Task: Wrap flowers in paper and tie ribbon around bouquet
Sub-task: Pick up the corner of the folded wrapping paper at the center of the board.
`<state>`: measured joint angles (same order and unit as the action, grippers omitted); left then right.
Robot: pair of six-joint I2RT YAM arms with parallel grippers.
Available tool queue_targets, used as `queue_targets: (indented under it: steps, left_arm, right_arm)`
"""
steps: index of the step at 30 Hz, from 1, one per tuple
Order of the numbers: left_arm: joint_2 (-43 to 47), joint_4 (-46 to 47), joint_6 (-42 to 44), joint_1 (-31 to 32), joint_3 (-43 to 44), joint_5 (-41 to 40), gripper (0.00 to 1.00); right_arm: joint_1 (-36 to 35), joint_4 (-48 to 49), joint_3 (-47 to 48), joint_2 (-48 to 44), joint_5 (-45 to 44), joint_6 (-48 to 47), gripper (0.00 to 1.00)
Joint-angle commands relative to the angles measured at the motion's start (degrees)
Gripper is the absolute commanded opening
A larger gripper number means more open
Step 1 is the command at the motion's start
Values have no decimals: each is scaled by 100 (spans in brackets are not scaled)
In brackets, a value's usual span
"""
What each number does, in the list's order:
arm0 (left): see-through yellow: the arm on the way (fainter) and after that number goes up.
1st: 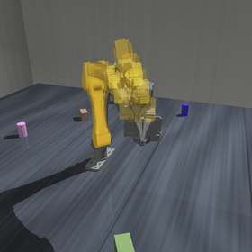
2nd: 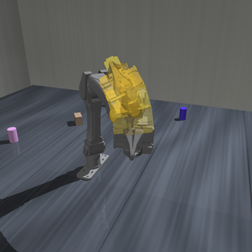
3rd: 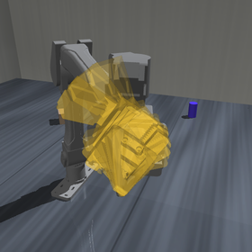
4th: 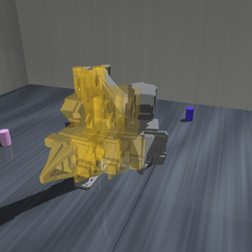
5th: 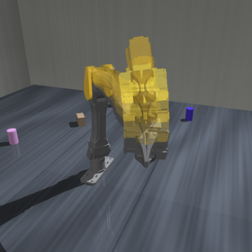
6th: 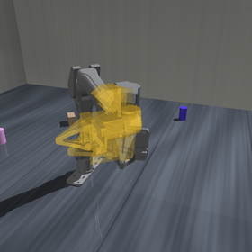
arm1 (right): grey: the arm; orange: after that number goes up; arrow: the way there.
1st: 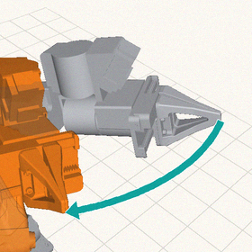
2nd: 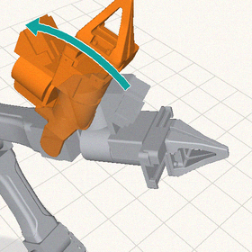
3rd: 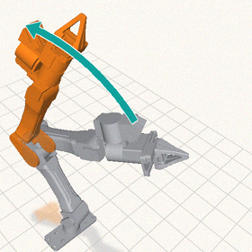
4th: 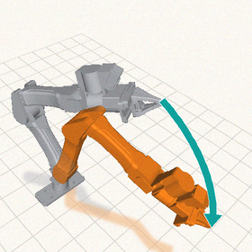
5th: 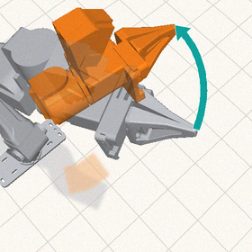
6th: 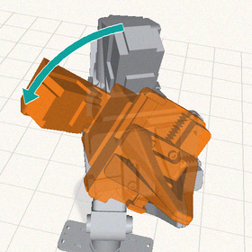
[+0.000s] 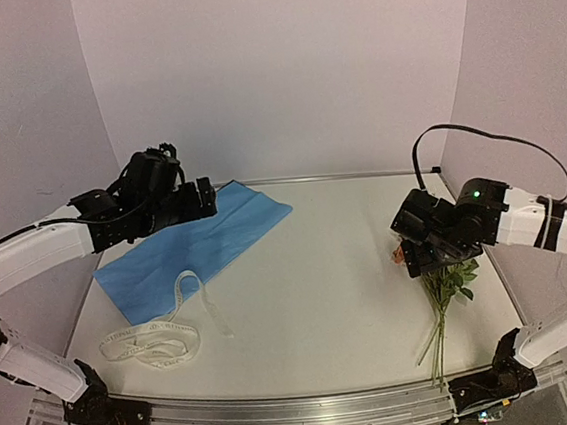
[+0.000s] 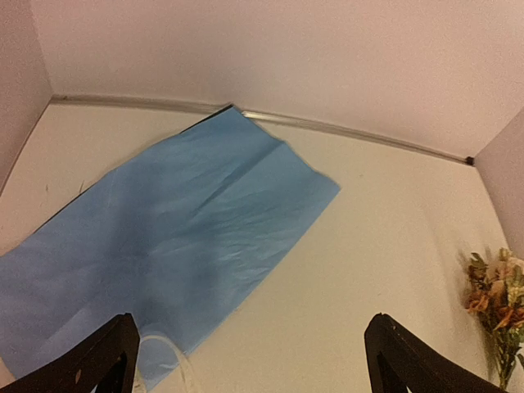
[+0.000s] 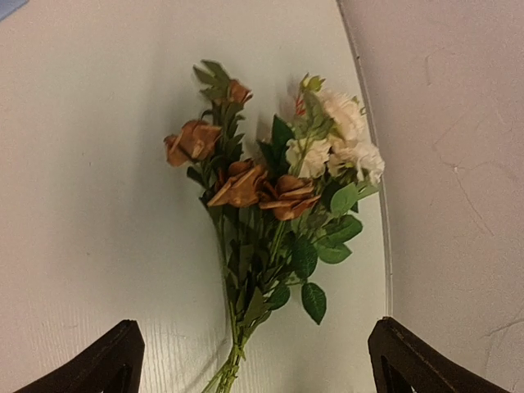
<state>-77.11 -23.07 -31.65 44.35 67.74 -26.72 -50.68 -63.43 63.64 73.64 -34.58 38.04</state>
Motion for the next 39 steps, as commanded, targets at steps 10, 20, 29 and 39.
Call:
queue_targets:
  steps: [10,20,29,39]
  left_arm:
    - [720,-744,-1292,-2336,-925,205,100]
    - [731,-183,-1650,-3972,-2147,1016,100]
    - [44,1053,-1852,-4566,-3051,1997,100]
    - [-1110,1257,-2218,-4567,-3055,2012,87]
  right_arm:
    - [79,456,126,48,1141,-95,98]
    - [99,1034,293,538,2031,-61,98]
    - [156,1397,99,823,2501,113,98]
    - [342,1629,-50,1048,2789,247,98]
